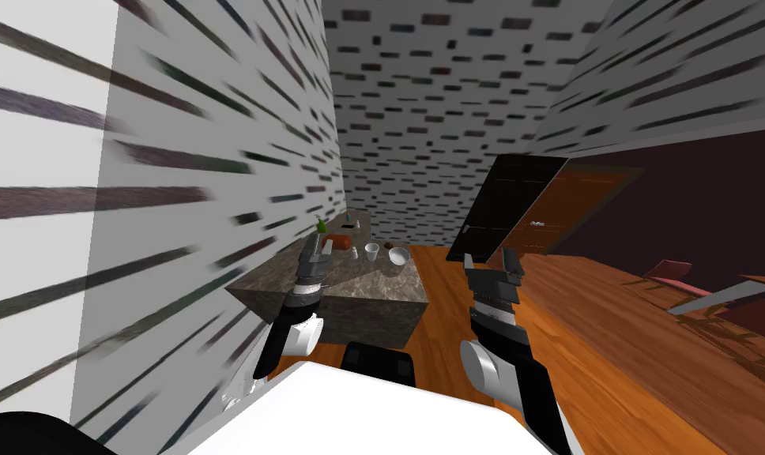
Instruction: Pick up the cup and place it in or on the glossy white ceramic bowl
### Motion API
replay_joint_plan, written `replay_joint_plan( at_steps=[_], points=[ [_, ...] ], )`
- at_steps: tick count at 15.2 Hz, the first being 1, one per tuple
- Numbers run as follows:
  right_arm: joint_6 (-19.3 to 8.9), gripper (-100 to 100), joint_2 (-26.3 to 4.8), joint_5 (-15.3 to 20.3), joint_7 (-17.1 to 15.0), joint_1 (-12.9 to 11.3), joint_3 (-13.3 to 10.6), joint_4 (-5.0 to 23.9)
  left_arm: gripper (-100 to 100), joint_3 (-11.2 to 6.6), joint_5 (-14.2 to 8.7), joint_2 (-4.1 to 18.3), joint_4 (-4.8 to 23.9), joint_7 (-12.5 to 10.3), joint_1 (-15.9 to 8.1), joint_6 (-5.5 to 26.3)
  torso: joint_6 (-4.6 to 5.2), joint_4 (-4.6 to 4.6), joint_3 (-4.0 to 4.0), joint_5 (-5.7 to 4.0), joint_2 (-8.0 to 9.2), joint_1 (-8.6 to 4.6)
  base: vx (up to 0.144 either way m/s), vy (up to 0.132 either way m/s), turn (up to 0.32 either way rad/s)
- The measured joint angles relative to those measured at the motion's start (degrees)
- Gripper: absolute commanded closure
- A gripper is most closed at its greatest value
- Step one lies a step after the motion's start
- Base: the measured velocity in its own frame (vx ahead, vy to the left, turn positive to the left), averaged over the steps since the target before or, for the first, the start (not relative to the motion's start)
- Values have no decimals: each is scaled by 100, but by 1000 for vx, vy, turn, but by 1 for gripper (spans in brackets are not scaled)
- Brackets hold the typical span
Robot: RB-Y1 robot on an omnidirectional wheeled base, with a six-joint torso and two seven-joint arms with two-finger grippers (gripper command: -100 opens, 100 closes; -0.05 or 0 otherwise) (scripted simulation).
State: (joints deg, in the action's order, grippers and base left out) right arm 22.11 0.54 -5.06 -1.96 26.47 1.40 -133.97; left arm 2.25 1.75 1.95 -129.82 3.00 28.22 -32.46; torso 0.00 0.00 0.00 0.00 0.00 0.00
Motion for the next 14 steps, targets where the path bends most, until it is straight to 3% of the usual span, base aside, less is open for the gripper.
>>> replay_joint_plan(
  at_steps=[6, 14],
  points=[
    [0, 0, 0, 0, 0, -1, 0, 0, -100, -172, -214, 536, 184, -22, -69, 462, 2, 1, 4, 0, 8, -1, -17, -9, -112],
    [0, 0, 0, 0, 0, 0, 0, 0, -100, -421, -532, 1065, 470, -32, -251, 1331, 0, 1, 3, 0, 6, -2, -16, -13, -121]
  ],
)
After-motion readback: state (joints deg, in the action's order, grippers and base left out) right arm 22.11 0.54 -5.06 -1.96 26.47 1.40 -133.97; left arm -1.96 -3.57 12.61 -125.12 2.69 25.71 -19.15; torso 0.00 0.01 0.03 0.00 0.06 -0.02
